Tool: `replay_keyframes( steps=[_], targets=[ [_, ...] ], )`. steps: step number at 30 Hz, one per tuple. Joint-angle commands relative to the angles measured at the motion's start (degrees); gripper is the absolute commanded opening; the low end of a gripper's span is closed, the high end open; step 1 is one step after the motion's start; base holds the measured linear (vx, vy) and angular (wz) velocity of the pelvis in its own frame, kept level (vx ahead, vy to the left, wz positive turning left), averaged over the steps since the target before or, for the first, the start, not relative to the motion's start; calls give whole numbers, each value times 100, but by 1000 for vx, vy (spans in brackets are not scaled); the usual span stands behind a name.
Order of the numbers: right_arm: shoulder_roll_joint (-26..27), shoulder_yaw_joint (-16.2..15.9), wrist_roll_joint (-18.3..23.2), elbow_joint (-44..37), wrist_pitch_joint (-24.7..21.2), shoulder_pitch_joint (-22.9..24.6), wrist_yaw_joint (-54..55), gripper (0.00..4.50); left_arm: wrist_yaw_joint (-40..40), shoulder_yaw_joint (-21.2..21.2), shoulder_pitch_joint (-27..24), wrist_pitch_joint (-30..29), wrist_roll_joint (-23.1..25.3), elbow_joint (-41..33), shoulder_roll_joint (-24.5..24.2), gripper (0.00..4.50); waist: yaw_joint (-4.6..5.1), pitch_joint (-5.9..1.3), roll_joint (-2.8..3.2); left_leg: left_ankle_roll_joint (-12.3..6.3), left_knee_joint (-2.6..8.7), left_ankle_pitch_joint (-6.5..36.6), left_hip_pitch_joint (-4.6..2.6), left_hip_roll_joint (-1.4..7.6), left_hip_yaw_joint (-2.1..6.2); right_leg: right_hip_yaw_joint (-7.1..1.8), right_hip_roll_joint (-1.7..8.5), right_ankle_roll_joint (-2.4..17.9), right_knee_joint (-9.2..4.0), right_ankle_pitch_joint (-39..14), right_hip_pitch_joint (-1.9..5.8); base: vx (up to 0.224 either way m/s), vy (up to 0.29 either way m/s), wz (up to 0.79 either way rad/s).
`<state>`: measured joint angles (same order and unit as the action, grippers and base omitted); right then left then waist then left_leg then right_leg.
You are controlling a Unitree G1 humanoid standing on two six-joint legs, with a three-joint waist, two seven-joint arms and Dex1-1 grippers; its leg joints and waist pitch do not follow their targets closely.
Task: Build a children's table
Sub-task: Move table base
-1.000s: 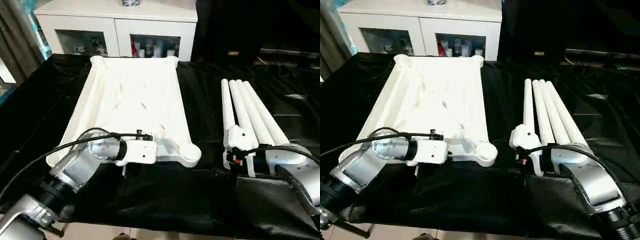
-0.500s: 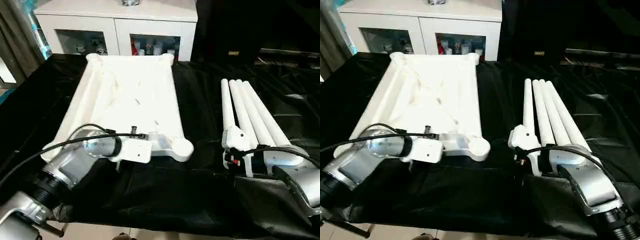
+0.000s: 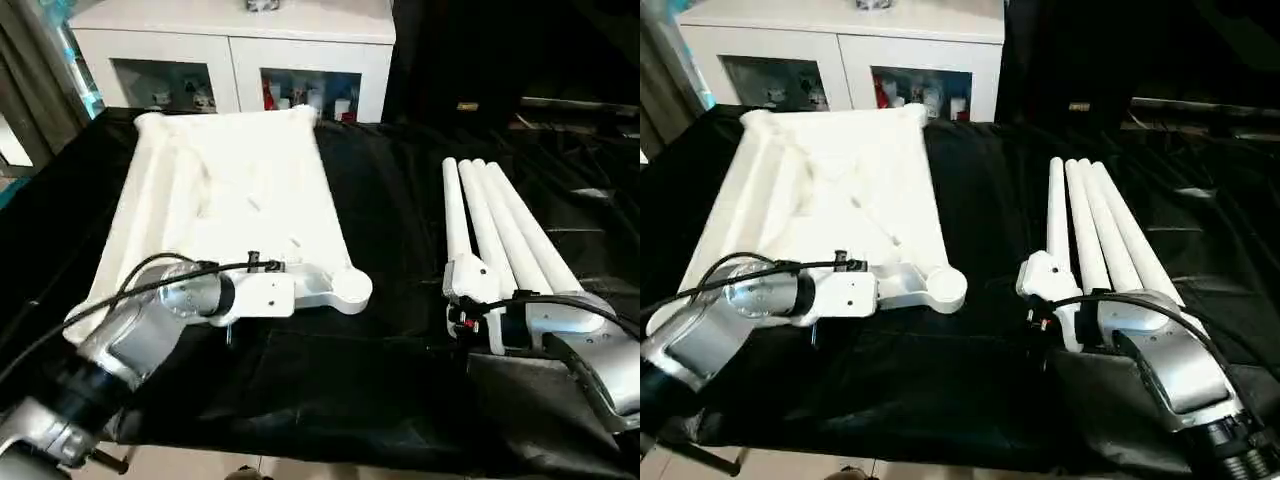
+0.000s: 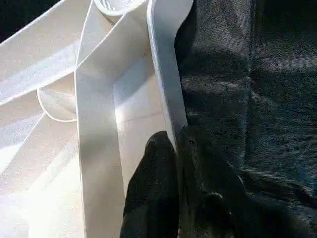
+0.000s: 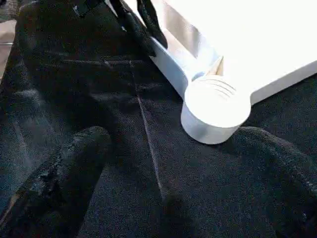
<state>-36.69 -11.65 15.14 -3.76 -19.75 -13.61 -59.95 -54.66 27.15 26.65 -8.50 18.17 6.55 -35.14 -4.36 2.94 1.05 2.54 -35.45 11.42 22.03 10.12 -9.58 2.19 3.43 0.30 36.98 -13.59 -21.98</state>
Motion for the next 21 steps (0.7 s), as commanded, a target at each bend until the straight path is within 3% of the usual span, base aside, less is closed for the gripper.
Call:
replay_keyframes(
  steps=[1,4,5,6,9,10,11,13,18,21],
  targets=[
    [15,-5,-40,48,30,-87,7,450,241,-225,-90,-124,111,-225,3,2,-16,-354,-30,-315,428,617,-90,317,110,-251,469,1570,-400,393,274,0,0,0],
    [47,1,-27,74,34,-110,-1,450,265,-209,-207,197,-8,-154,9,2,-18,-357,-9,-336,424,626,-96,313,112,-251,464,1551,-406,303,265,0,0,0],
    [62,10,-8,82,22,-124,-5,450,339,-223,-237,284,-2,-108,9,2,-8,-357,-71,-354,423,610,-89,314,103,-253,459,1547,-406,333,268,0,0,0],
    [72,12,-1,88,19,-138,-10,450,423,-238,-273,391,11,-40,-5,2,-26,-356,-41,-373,423,580,-87,315,110,-251,466,1539,-398,324,263,0,0,0],
    [78,18,11,107,30,-170,-33,450,460,-271,-392,523,-55,97,-75,2,-25,-358,-34,-371,424,596,-87,313,110,-248,464,1490,-399,287,259,0,0,0],
    [91,35,32,112,28,-189,-34,450,354,-292,-433,615,-180,163,-105,35,-28,-359,-40,-369,424,597,-93,313,110,-248,461,1484,-400,270,254,0,0,0],
    [97,44,40,115,30,-197,-32,450,274,-300,-450,620,-247,183,-122,69,-26,-362,-34,-352,421,606,-92,304,106,-251,460,1479,-393,252,253,0,0,0],
    [121,85,72,110,16,-224,-9,450,-266,-385,-578,321,-555,40,-261,69,-16,-361,-36,-343,427,593,-93,308,106,-250,469,1488,-390,276,254,0,0,0],
    [152,171,200,25,-94,-228,-18,450,-446,-591,-653,284,-784,-121,-398,112,-4,-338,-13,-284,449,770,-116,319,99,-255,462,1479,-423,-39,221,0,0,0],
    [304,404,287,-103,-321,-336,363,450,-513,-1045,-581,11,-1182,-303,-575,126,-13,-339,-19,-217,456,759,-131,310,95,-254,446,1484,-404,-48,210,0,0,0]
  ],
)
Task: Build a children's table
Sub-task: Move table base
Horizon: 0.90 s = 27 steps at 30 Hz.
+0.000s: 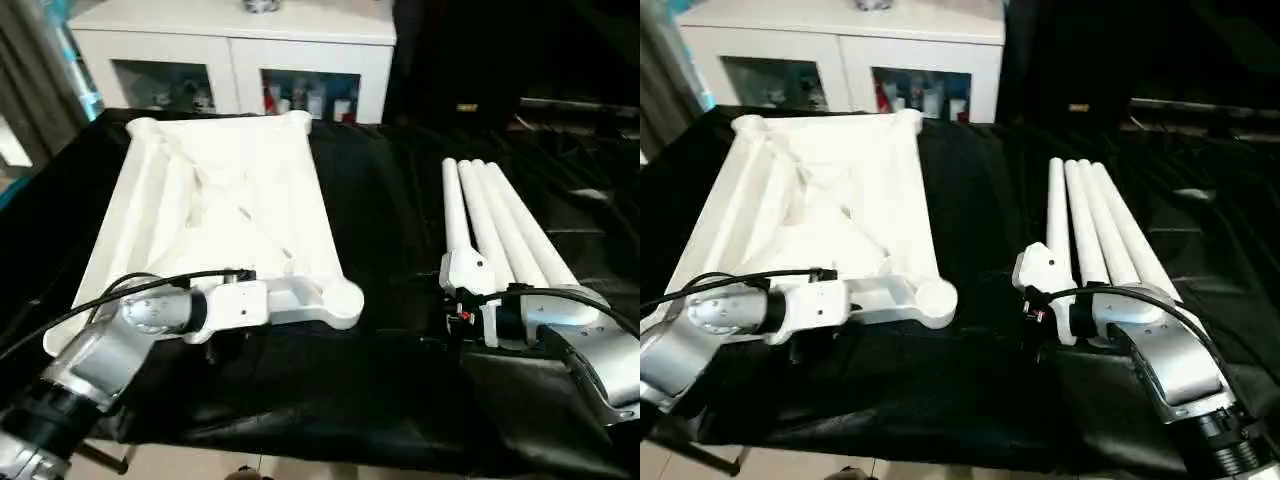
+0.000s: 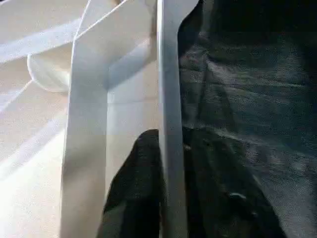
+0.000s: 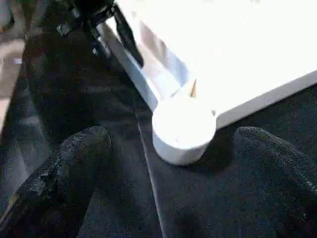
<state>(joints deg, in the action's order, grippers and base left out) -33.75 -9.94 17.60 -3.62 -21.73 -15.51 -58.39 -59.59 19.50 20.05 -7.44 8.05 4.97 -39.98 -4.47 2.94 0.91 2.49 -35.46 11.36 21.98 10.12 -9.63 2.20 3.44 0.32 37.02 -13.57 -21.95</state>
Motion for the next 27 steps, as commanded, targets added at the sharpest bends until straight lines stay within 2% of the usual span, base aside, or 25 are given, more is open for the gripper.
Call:
replay_keyframes(
  steps=[1,2,3,4,5,6,7,8,9,10,11,12,15,17,20,21,22,23,24,27],
  targets=[
    [23,248,23,-119,-141,-161,262,450,0,-310,97,-87,-189,-144,-94,140,6,-339,-5,-207,459,747,-126,305,96,-252,435,1490,-409,-25,203,0,0,0],
    [95,302,-88,-104,-281,-261,561,450,81,-480,203,-89,-336,-180,-64,150,0,-335,-28,-171,460,718,-133,301,94,-249,437,1483,-406,-44,199,0,0,0],
    [128,320,-139,-91,-357,-309,691,450,93,-567,246,-118,-417,-219,-34,155,-1,-340,-24,-152,457,748,-135,293,83,-251,436,1474,-415,-100,197,0,0,0],
    [234,341,-222,-11,-661,-451,982,450,239,-702,359,-101,-540,-218,129,155,5,-337,-43,-129,457,710,-131,291,80,-252,434,1473,-405,-99,202,0,0,0],
    [251,347,-221,2,-695,-470,1013,450,250,-717,370,-113,-558,-227,150,155,-16,-342,-15,-78,459,743,-150,286,78,-250,433,1465,-420,-190,189,0,0,0],
    [439,415,-197,153,-1092,-683,1354,450,371,-882,497,-246,-766,-337,392,155,-12,-337,-36,-39,461,705,-138,291,77,-254,437,1475,-405,-163,200,0,0,0],
    [439,415,-197,153,-1092,-683,1354,450,371,-882,497,-246,-766,-337,392,155,-23,-337,-27,-16,462,708,-142,287,76,-251,438,1477,-406,-172,193,0,0,0],
    [740,659,-119,420,-1667,-969,1898,450,472,-946,567,-422,-932,-454,624,155,-23,-343,-50,16,464,703,-152,291,71,-256,434,1443,-405,-155,197,0,0,0],
    [1013,892,-115,681,-2210,-1243,2465,450,542,-957,590,-612,-1096,-587,839,155,-7,-352,-49,54,461,566,-133,264,78,-250,431,1488,-386,-108,197,0,0,0],
    [1123,989,-164,783,-2516,-1369,2761,450,542,-954,585,-717,-1231,-666,963,155,-7,-361,-68,85,458,542,-143,263,71,-251,430,1482,-393,-107,202,0,0,0],
    [1176,1030,-229,817,-2654,-1430,2928,450,556,-955,582,-790,-1309,-687,1045,155,-10,-355,-67,112,459,524,-143,262,65,-259,431,1486,-395,-111,196,0,0,0],
    [1237,1086,-276,836,-2796,-1488,3105,450,571,-945,579,-840,-1378,-702,1123,155,-39,-359,-43,182,454,525,-136,265,55,-260,423,1386,-394,-91,198,0,0,0],
    [1353,1233,-477,805,-3299,-1613,3525,450,462,-839,581,-1027,-1531,-825,1227,155,-35,-365,-53,227,457,412,-128,238,51,-264,406,1230,-388,101,222,0,0,0],
    [1386,1318,-593,778,-3609,-1664,3723,450,329,-792,584,-1230,-1693,-976,1254,155,-37,-363,-57,242,462,395,-121,237,50,-266,409,1199,-391,104,227,0,0,0],
    [1435,1520,-745,844,-4110,-1762,4196,450,91,-741,550,-1690,-2016,-1355,1240,155,-42,-360,3,344,474,454,-136,234,51,-269,410,1170,-397,50,224,0,0,0],
    [1446,1583,-787,919,-4306,-1812,4387,450,6,-718,526,-1851,-2125,-1491,1209,155,-42,-356,-7,380,482,441,-132,234,56,-266,400,1173,-401,25,223,0,0,0],
    [1442,1615,-812,975,-4434,-1835,4482,450,-59,-691,503,-1940,-2199,-1579,1179,155,-46,-352,27,402,479,473,-133,225,56,-263,392,1177,-402,16,218,0,0,0],
    [1443,1625,-818,988,-4492,-1845,4520,450,-75,-679,496,-1971,-2226,-1608,1165,155,-34,-349,9,426,482,507,-139,225,52,-264,388,1178,-411,-7,217,0,0,0],
    [1467,1718,-809,1064,-4609,-1863,4624,450,-151,-617,466,-2055,-2295,-1684,1118,155,-45,-335,25,445,483,585,-132,212,52,-273,393,1140,-423,-121,227,0,0,0],
    [1521,1937,-815,1201,-4757,-1903,4742,450,-230,-481,427,-2126,-2278,-1749,1057,155,-34,-336,5,431,492,588,-127,211,45,-279,384,1072,-442,-139,240,0,0,0]
  ],
)
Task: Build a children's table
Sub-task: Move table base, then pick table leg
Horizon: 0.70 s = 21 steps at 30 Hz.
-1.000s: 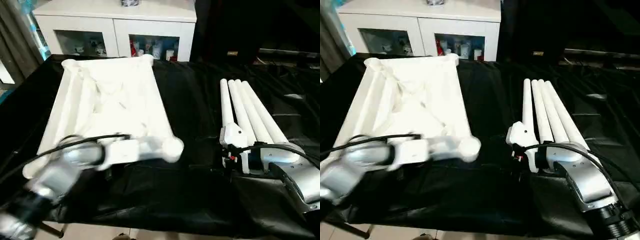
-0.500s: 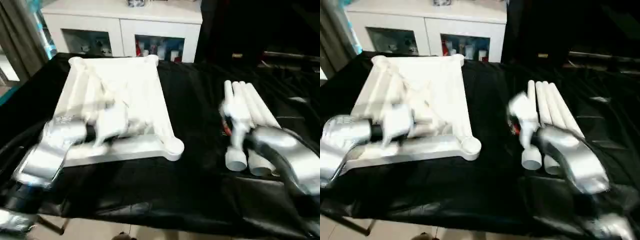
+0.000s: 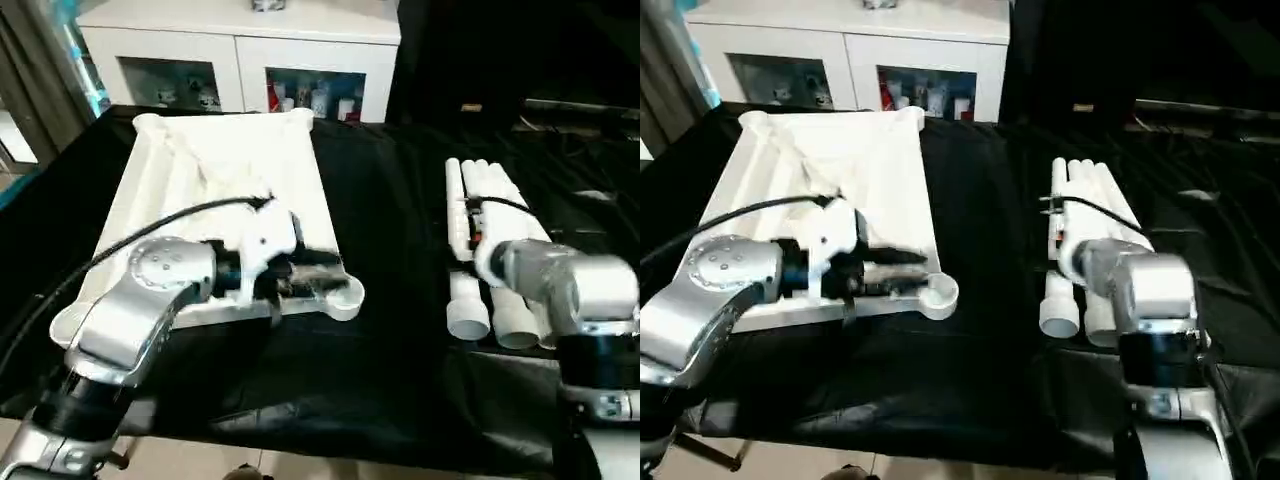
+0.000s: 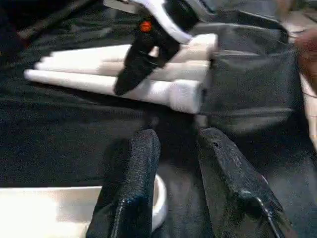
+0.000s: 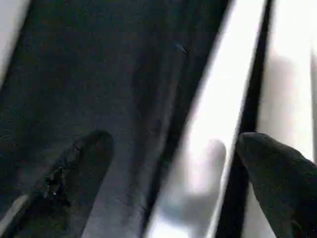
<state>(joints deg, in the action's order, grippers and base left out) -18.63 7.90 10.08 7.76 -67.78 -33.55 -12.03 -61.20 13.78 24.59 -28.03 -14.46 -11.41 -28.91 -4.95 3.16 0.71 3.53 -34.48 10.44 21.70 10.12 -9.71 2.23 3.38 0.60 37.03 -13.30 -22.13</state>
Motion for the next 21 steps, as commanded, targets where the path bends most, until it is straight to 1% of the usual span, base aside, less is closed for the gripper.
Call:
replay_keyframes(
  steps=[1,3,6,7,10,12,16,17,19,20,21],
  targets=[
    [25,220,-96,119,-244,-144,169,450,-70,118,-31,-83,-20,-126,-57,155,16,-350,29,332,399,629,-97,211,57,-280,383,1034,-438,-102,259,0,0,0],
    [31,267,-88,131,-306,-170,199,450,-60,137,-32,-196,-59,-201,-60,155,18,-351,50,343,396,582,-98,207,59,-274,372,1049,-430,11,263,0,0,0],
    [61,319,-27,148,-361,-200,205,450,-71,147,-26,-272,-100,-251,-72,155,30,-341,52,350,404,667,-106,215,62,-270,372,1076,-433,-29,263,0,0,0],
    [51,307,13,169,-399,-206,183,450,-73,172,-26,-302,-112,-276,-89,155,34,-335,45,344,404,677,-107,212,59,-270,366,1075,-438,-50,261,0,0,0],
    [16,254,73,218,-431,-183,116,450,-83,227,-30,-337,-124,-324,-120,155,30,-323,49,329,407,692,-110,214,56,-277,374,1065,-449,-132,257,0,0,0],
    [-6,218,78,240,-473,-182,84,450,-105,233,-32,-373,-158,-357,-131,155,36,-321,36,333,410,701,-109,219,53,-276,373,1067,-453,-175,257,0,0,0],
    [-57,135,56,273,-558,-176,-4,450,-170,286,-41,-389,-161,-392,-174,155,36,-330,30,320,404,659,-113,220,48,-276,374,1066,-452,-174,259,0,0,0],
    [-69,118,52,280,-583,-171,-16,450,-175,299,-41,-382,-159,-391,-172,155,35,-330,39,325,404,660,-113,218,48,-276,374,1061,-455,-214,258,0,0,0],
    [-105,74,59,303,-597,-152,-43,421,-182,330,-27,-378,-169,-389,-163,155,35,-333,39,342,406,665,-113,221,51,-276,372,1050,-452,-221,260,0,0,0],
    [-116,65,68,311,-596,-141,-49,414,-180,343,-20,-379,-177,-393,-159,155,38,-336,39,348,405,660,-112,222,51,-277,374,1054,-450,-199,261,0,0,0],
    [-185,-27,88,349,-624,-119,-115,414,-169,375,-4,-378,-189,-405,-148,155,36,-340,34,348,401,637,-112,219,50,-275,370,1062,-447,-165,267,0,0,0]
  ],
)
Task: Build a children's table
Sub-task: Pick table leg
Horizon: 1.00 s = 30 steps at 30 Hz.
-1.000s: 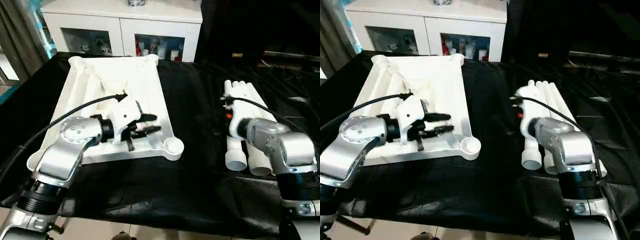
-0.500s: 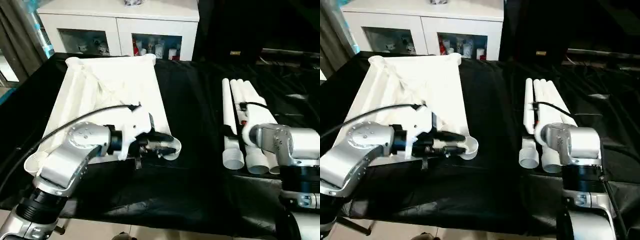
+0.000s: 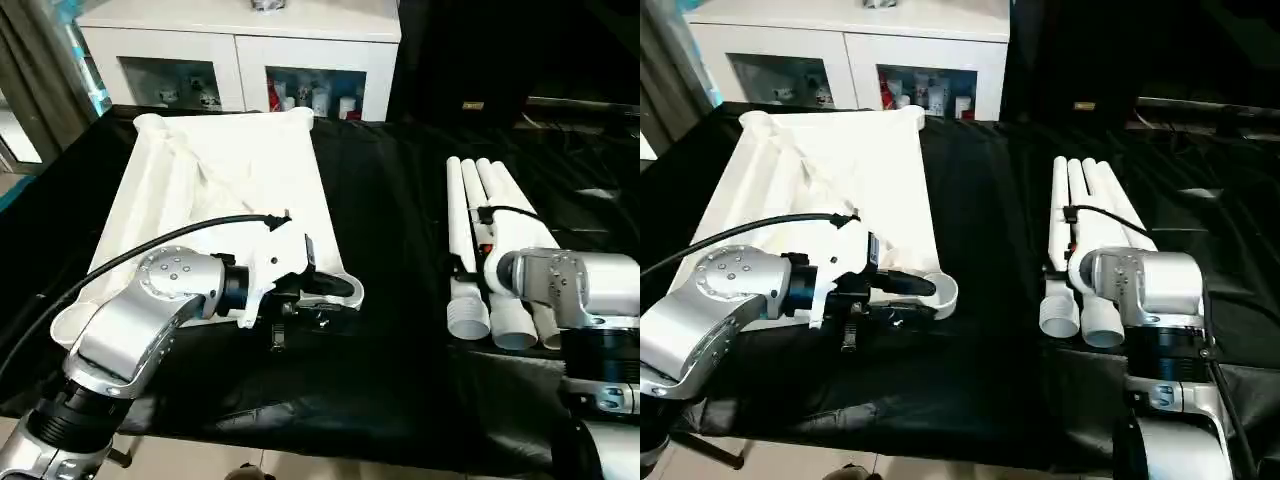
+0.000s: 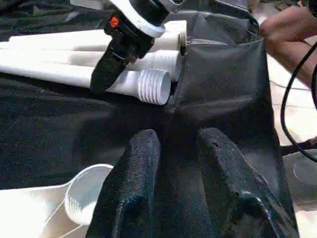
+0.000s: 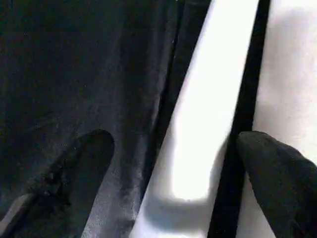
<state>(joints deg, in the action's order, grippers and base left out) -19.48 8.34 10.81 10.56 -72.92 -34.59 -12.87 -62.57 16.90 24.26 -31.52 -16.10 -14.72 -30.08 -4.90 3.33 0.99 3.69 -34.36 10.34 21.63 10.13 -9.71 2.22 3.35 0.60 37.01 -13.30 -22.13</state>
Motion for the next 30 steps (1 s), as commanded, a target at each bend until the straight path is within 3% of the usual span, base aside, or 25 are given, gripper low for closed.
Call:
replay_keyframes(
  steps=[1,2,3,7,10,13,15,18,19,20,21,24,25,27,30],
  targets=[
    [-100,-71,15,68,-111,-15,-31,409,-32,62,29,-29,-24,-74,-31,155,32,-356,7,323,388,625,-103,217,48,-277,369,1065,-443,-126,269,0,0,0],
    [-122,-100,17,84,-132,-3,-46,409,-30,73,35,-42,-36,-88,-31,155,31,-359,-4,320,385,602,-97,217,46,-276,371,1067,-442,-93,272,0,0,0],
    [-142,-126,25,99,-163,8,-79,375,-25,80,34,-54,-48,-109,-37,155,27,-365,-14,304,383,562,-98,218,49,-275,375,1082,-433,-58,280,0,0,0],
    [-199,-233,-4,305,-128,19,-183,358,-30,108,19,-91,-61,-157,-78,155,25,-365,-13,278,376,567,-95,219,43,-275,380,1096,-440,-112,274,0,0,0],
    [-187,-259,-13,477,-53,13,-198,324,-35,153,-22,-79,-20,-162,-123,155,27,-371,-71,240,374,542,-86,216,36,-273,385,1101,-444,-206,283,0,0,0],
    [-183,-283,2,566,-26,4,-222,296,-46,177,-34,-104,-24,-163,-139,155,17,-375,-57,215,368,463,-85,219,35,-274,387,1099,-436,-179,278,0,0,0],
    [-150,-333,7,747,20,-10,-263,279,38,175,-56,5,59,-137,-116,182,16,-372,-84,194,369,448,-82,223,30,-273,389,1090,-434,-188,278,0,0,0],
    [-88,-276,-12,990,126,-66,-232,251,81,181,3,58,145,-17,-116,202,29,-366,-65,231,375,548,-89,221,34,-269,388,1091,-449,-280,265,0,0,0],
    [-70,-256,-13,1061,158,-89,-228,241,177,140,-4,209,203,45,-73,216,30,-364,-23,254,376,610,-96,221,39,-269,393,1091,-454,-349,260,0,0,0],
    [-61,-247,-13,1108,180,-106,-230,236,252,108,-14,324,242,84,-40,227,42,-352,-51,297,384,773,-109,224,35,-271,391,1066,-485,-541,259,0,0,0],
    [-27,-175,-12,1199,235,-136,-187,231,291,91,30,245,238,176,-26,233,52,-346,-13,350,385,895,-116,217,33,-277,391,1053,-499,-670,249,0,0,0],
    [44,2,18,1334,324,-160,-94,216,581,-2,125,411,356,437,152,240,27,-355,-44,381,395,945,-124,219,47,-278,403,999,-504,-798,264,0,0,0],
    [55,17,24,1350,336,-162,-86,206,678,-45,143,463,372,490,214,267,21,-360,-39,378,396,919,-125,224,51,-276,404,1003,-503,-753,266,0,0,0],
    [77,45,43,1361,366,-167,-86,202,760,-95,200,373,322,546,282,275,12,-374,-36,365,392,834,-121,223,53,-272,396,1043,-476,-517,272,0,0,0],
    [165,236,234,1166,836,-79,-242,198,1410,-382,447,355,302,1034,786,294,-2,-379,-45,331,376,868,-121,220,38,-276,406,1083,-492,-442,278,0,0,0]
  ],
)
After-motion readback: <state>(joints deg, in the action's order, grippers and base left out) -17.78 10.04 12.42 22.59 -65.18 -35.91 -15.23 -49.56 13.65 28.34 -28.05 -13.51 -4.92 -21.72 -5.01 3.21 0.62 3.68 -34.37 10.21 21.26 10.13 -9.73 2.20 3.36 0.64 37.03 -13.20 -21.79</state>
